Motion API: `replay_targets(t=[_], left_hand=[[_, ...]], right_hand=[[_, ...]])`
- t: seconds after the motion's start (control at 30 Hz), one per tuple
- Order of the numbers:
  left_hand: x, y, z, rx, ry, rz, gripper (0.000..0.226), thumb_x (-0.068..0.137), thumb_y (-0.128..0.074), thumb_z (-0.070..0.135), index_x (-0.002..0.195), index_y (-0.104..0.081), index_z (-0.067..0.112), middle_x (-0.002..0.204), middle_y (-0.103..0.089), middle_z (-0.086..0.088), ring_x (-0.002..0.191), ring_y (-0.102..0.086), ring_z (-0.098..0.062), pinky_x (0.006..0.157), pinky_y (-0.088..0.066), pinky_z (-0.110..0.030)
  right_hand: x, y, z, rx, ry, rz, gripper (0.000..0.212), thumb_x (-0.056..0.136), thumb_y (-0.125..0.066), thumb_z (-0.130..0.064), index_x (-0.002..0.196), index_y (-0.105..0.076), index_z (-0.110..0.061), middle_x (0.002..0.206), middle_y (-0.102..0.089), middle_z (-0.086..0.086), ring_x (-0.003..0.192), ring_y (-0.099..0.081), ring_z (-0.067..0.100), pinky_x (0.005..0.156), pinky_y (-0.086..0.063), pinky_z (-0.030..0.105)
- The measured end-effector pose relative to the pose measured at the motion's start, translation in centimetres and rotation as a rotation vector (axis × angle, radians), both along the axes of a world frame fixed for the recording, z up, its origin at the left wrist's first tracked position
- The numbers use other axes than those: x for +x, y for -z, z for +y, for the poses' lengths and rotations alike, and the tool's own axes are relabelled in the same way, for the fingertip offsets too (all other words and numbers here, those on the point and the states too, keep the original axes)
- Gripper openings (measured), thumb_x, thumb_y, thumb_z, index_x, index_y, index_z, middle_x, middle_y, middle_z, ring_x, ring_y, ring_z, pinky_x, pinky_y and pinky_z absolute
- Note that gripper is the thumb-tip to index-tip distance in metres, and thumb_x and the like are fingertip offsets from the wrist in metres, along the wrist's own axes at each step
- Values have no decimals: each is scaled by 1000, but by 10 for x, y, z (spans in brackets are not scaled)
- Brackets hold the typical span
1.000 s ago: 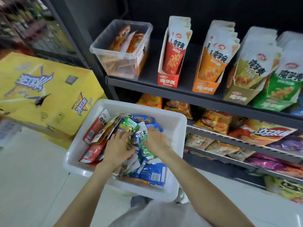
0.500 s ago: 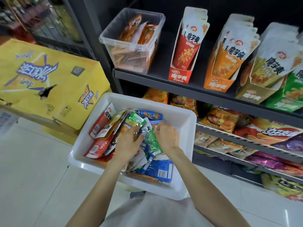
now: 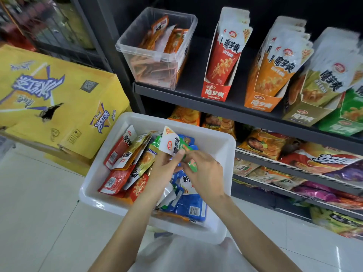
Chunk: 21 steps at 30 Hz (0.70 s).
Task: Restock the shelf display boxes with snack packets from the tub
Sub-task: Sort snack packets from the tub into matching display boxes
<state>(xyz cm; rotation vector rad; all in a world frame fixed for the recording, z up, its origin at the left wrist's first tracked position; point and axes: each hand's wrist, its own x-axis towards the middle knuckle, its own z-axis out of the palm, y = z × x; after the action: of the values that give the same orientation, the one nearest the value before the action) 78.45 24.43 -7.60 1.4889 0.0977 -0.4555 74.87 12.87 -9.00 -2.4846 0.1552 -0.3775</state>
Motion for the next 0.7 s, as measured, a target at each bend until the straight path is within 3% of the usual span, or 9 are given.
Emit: replay_targets(t=[0.13,0.23,0.37,0.43,0.5,0.6,0.7], left_hand=[[-1,-3,-8,43,-95,-137,16,96,-51,7,105,-63,11,84,-71,4,77,-69,-12,65,-57,-28],[3,-10,-7,38,-72,-172,15,94,-55,7,106,-58,15,85,-70,7,75,-69,-6,59,-54,-19],[13,-16,-6,206,154,-307,21,89,-62,13,100,-58,30,97,-70,10,88,-67,-3,71,-55,-23],[20,-22,-11,332,319,-358,22,86,-67,19,97,-59,37,97,-70,15,86,-67,1,75,-57,-28],[25,-33,-26,436,480,-442,22,84,-69,28,100,-60,40,101,-70,18,85,-65,7,77,-55,-22],[32,-55,-60,475,555,-587,26,82,-70,33,107,-65,30,97,-69,19,82,-63,9,73,-51,-11],[42,-73,-99,379,508,-729,20,82,-72,22,101,-67,21,85,-67,22,79,-64,4,70,-49,-10]], right_hand=[[-9,-4,-10,86,-46,-107,13,77,-78,-18,89,-71,-17,110,-67,-7,101,-60,9,84,-50,23],[-9,-15,-21,222,3,-138,19,82,-73,-18,100,-69,-15,106,-65,-5,91,-60,7,78,-54,25],[-4,-34,-46,296,106,61,38,81,-73,-32,116,-60,-23,102,-65,-14,77,-58,0,67,-42,8],[-5,-42,-61,372,117,140,41,81,-73,-33,117,-56,-28,93,-65,-17,75,-59,-2,67,-42,7],[-9,-50,-75,408,108,155,29,83,-72,-29,109,-58,-29,85,-67,-15,76,-61,1,67,-46,13],[-22,-65,-100,490,155,50,17,88,-66,-20,92,-57,-34,87,-66,-22,82,-62,-5,66,-47,12],[-41,-79,-134,617,333,-159,16,94,-57,-16,106,-56,-27,101,-67,-18,91,-65,-3,71,-54,19]])
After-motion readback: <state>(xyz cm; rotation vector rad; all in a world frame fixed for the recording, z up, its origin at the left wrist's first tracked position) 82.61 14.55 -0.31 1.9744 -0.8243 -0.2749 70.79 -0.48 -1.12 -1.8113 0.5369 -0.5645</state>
